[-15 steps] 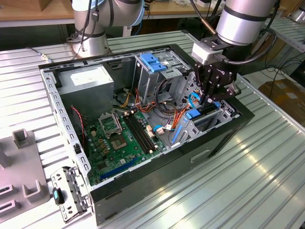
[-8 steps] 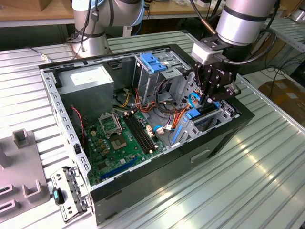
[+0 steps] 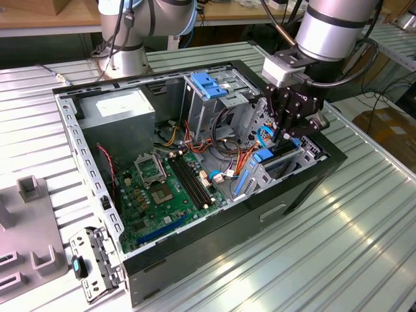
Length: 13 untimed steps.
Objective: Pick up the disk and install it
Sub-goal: 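Insert the second disk wire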
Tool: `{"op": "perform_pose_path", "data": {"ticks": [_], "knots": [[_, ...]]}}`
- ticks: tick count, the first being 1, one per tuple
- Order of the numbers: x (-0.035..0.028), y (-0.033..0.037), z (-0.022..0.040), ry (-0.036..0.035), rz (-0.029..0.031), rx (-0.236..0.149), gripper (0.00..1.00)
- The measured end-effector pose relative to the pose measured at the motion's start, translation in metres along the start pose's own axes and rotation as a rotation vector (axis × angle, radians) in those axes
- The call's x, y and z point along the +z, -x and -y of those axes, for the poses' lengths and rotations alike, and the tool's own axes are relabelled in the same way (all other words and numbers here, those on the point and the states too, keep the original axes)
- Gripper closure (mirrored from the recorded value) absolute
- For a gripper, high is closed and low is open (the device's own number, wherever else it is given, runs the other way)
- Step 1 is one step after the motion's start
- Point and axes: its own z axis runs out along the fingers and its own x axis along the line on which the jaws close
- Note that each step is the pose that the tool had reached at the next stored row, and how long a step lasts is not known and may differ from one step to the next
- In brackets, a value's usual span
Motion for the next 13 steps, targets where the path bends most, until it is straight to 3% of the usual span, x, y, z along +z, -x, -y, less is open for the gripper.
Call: {"op": "perform_pose_path", "data": {"ticks": [5, 7, 11, 13], "knots": [[0.0003, -0.0026, 0.0, 0.0001, 0.0059, 0.0, 0.84], [0.0004, -0.0037, 0.0, 0.0002, 0.0122, 0.001, 0.84], [0.0007, -0.0068, 0.0001, 0.0006, 0.0396, 0.002, 0.84], [0.0009, -0.009, 0.0001, 0.0008, 0.0578, 0.003, 0.84]]}}
